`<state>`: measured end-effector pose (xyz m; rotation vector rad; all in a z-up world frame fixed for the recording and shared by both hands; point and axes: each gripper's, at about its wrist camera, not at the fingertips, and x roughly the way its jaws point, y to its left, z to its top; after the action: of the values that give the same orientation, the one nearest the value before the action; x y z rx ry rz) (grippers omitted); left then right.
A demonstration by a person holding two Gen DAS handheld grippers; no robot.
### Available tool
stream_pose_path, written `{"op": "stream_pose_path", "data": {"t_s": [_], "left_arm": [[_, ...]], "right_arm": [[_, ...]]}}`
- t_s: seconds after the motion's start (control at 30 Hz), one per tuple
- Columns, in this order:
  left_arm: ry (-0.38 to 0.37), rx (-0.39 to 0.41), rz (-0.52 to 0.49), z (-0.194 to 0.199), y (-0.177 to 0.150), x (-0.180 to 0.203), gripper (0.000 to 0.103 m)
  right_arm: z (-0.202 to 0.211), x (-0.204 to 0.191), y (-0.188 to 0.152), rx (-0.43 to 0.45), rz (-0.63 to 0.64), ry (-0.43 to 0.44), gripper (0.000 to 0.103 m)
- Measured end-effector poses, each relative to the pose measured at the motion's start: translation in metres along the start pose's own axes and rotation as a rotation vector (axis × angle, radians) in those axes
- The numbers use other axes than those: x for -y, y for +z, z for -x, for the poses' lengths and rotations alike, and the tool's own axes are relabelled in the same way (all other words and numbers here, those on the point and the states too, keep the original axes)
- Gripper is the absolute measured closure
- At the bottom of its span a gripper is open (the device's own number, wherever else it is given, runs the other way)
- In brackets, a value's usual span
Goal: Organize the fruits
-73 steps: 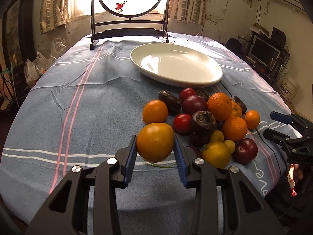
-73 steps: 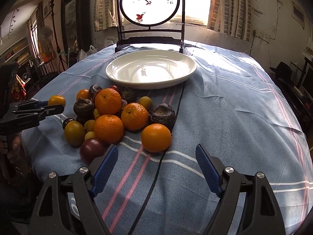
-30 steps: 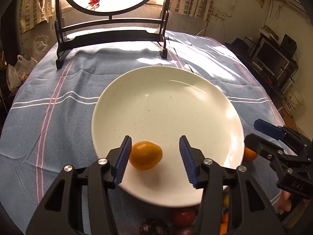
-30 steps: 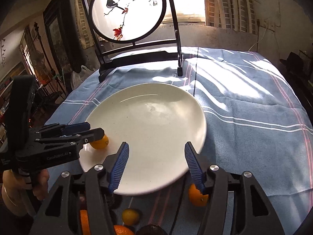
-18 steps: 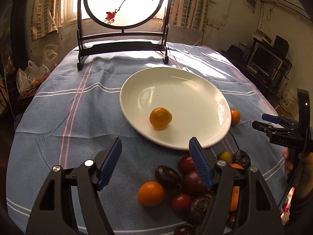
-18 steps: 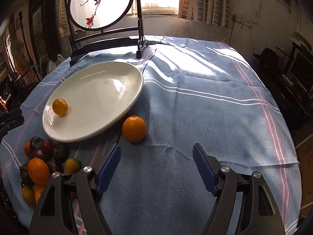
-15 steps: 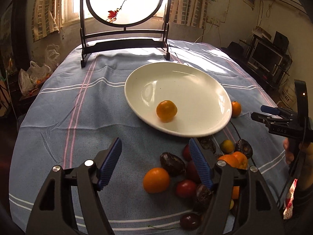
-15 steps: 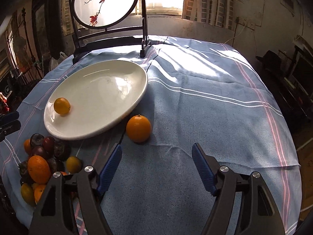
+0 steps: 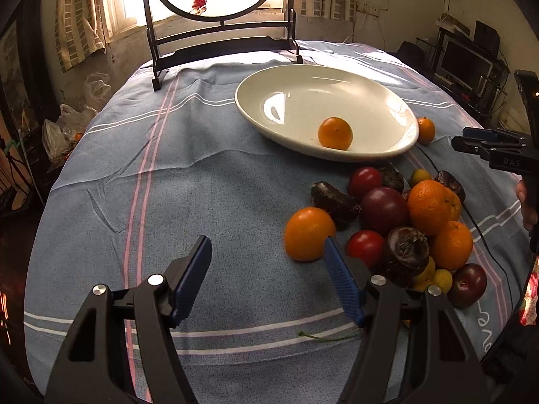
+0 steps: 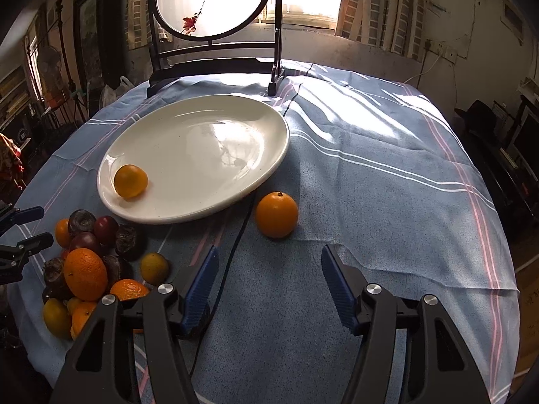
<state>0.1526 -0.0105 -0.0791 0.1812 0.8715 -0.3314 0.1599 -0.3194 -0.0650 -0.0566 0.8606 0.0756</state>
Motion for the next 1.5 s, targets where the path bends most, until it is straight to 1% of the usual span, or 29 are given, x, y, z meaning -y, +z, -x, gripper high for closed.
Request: {"op": "stream_pose_path", "data": {"t_s": [0.07,0.13,0.27,0.3,0.33,0.37,0.4,0.5,0.57,0.6,0.67,0.77,0.87,0.93,1.03,1.07,1.13,1.2,1.23,1.3,1.33,1.4,1.47,1.5], "left_arm": [[-0.005,-0.006,-0.018,-0.003,0.000,0.004,0.038],[-0.009,-0.017,-0.029,-0.008,0.000,0.007,0.042],[-0.049,-0.035,-0.052,-0.018,0.002,0.014,0.049],[-0.059,-0.041,-0.064,-0.021,0.002,0.017,0.057],[-0.062,-0.053,-0.076,-0.025,0.002,0.021,0.067],[-0.056,-0.064,-0.084,-0.030,0.002,0.024,0.069],[-0.055,-0.050,-0.086,-0.030,0.002,0.025,0.069],[-0.081,-0.050,-0.052,-0.029,0.002,0.020,0.070],[-0.077,-0.032,-0.042,-0.024,0.000,0.018,0.070],[-0.075,-0.026,-0.041,-0.020,-0.001,0.018,0.070],[-0.086,-0.017,-0.041,-0.013,-0.004,0.018,0.070],[-0.097,-0.008,-0.057,-0.002,-0.009,0.020,0.070],[-0.101,-0.011,-0.064,0.001,-0.013,0.021,0.070],[-0.109,-0.023,-0.056,-0.001,-0.016,0.019,0.070],[-0.113,-0.042,-0.060,-0.006,-0.023,0.019,0.070],[-0.114,-0.050,-0.064,-0.008,-0.026,0.019,0.070],[-0.115,-0.040,-0.072,-0.007,-0.029,0.019,0.070],[-0.137,-0.044,-0.056,-0.006,-0.029,0.015,0.069],[-0.146,-0.044,-0.053,-0.006,-0.029,0.013,0.069],[-0.159,-0.038,-0.050,-0.005,-0.031,0.011,0.069],[-0.164,-0.035,-0.050,-0.004,-0.032,0.010,0.069],[-0.168,-0.030,-0.053,-0.004,-0.032,0.009,0.069],[-0.173,-0.027,-0.053,-0.004,-0.033,0.009,0.069],[-0.173,-0.024,-0.055,-0.004,-0.033,0.009,0.069]], "right_arm": [[0.005,-0.004,-0.005,0.000,0.006,0.015,0.039],[0.010,-0.008,-0.009,0.003,0.014,0.029,0.039],[0.017,-0.012,-0.016,0.010,0.017,0.042,0.039],[0.019,-0.012,-0.018,0.012,0.015,0.042,0.039],[0.020,-0.011,-0.019,0.013,0.011,0.045,0.039],[0.022,-0.010,-0.020,0.014,0.008,0.048,0.039],[0.023,-0.010,-0.021,0.015,0.005,0.048,0.039],[0.025,-0.009,-0.026,0.010,-0.006,0.056,0.041],[0.026,-0.014,-0.029,0.001,0.003,0.088,0.047],[0.027,-0.020,-0.031,-0.004,0.020,0.112,0.048],[0.030,-0.038,-0.035,-0.008,0.064,0.177,0.048],[0.042,-0.070,-0.039,0.019,0.145,0.253,0.048],[0.055,-0.102,-0.034,0.054,0.213,0.323,0.048],[0.057,-0.126,-0.027,0.061,0.261,0.358,0.048],[0.049,-0.160,-0.014,0.037,0.310,0.415,0.048],[0.042,-0.170,-0.009,0.020,0.323,0.413,0.048],[0.029,-0.189,-0.001,-0.024,0.355,0.414,0.049],[0.018,-0.206,0.001,-0.059,0.393,0.413,0.050],[0.013,-0.213,0.002,-0.077,0.413,0.426,0.052],[0.007,-0.223,0.003,-0.107,0.450,0.447,0.054],[0.004,-0.227,0.003,-0.116,0.465,0.451,0.055],[-0.005,-0.228,0.005,-0.147,0.471,0.490,0.062],[-0.013,-0.228,0.005,-0.172,0.465,0.527,0.072],[-0.013,-0.227,0.006,-0.177,0.462,0.551,0.072]]}}
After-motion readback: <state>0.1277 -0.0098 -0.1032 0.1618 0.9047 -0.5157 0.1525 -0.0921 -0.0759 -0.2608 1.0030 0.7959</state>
